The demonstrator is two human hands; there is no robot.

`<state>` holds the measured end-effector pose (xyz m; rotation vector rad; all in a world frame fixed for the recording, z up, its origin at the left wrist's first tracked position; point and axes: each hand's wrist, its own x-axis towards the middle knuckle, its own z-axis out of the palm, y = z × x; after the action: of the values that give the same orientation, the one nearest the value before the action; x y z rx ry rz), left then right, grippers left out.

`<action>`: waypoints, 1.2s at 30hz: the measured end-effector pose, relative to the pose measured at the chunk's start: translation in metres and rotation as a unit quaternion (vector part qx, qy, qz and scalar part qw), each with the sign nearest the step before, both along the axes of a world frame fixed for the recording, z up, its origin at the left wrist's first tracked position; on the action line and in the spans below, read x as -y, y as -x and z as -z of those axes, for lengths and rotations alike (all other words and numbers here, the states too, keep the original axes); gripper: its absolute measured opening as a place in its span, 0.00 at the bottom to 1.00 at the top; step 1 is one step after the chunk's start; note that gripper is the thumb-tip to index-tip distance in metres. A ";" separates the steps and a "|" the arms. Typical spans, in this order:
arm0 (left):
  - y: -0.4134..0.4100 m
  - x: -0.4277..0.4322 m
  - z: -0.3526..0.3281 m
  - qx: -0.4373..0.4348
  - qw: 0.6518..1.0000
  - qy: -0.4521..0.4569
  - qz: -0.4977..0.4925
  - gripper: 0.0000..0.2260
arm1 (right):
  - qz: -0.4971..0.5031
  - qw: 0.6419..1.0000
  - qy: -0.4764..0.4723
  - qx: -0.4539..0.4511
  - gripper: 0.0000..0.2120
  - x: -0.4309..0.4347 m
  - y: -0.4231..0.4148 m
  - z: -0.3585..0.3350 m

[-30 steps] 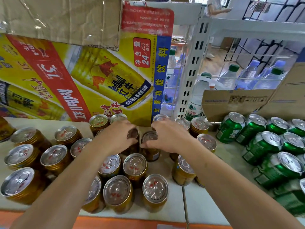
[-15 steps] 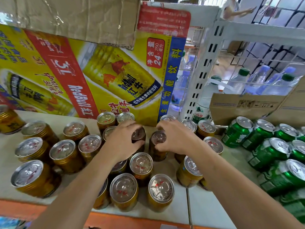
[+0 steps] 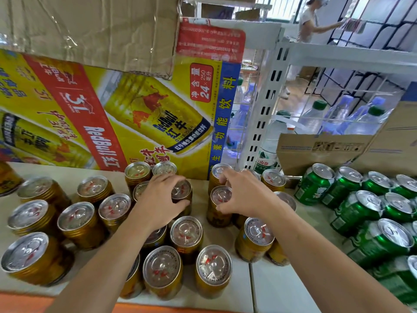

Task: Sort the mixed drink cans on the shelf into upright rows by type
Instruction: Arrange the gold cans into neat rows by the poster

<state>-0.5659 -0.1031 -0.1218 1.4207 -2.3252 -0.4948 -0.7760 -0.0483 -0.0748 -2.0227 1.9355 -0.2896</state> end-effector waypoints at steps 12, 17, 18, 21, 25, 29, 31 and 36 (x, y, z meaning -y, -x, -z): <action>0.000 -0.005 -0.008 -0.043 0.999 -0.021 0.006 0.24 | 0.080 0.991 0.056 0.095 0.23 -0.013 0.018 -0.002; 0.006 -0.012 -0.040 -0.124 0.992 -0.012 0.009 0.27 | 0.133 0.980 0.090 0.116 0.08 -0.018 0.028 -0.001; 0.009 -0.015 -0.049 -0.133 0.991 -0.004 0.015 0.27 | 0.135 0.980 0.090 0.117 0.09 -0.020 0.028 0.001; 0.016 -0.022 -0.073 -0.139 0.990 0.007 0.037 0.28 | 0.136 0.979 0.096 0.121 0.11 -0.025 0.027 0.001; 0.021 -0.028 -0.090 -0.156 0.985 -0.028 0.060 0.29 | 0.134 0.977 0.106 0.127 0.13 -0.031 0.027 -0.002; 0.029 -0.036 -0.090 -0.155 0.982 -0.074 0.083 0.29 | 0.143 0.974 0.108 0.139 0.15 -0.037 0.028 -0.003; 0.034 -0.042 -0.088 -0.141 0.982 -0.086 0.096 0.28 | 0.149 0.973 0.106 0.143 0.16 -0.040 0.028 -0.003; 0.043 -0.051 -0.085 -0.123 0.982 -0.084 0.120 0.28 | 0.155 0.970 0.110 0.151 0.14 -0.048 0.032 -0.001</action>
<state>-0.6090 -0.0519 -0.0371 1.0786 -2.3034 -0.9019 -0.8081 -0.0005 -0.0742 -1.6658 2.0848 -0.8707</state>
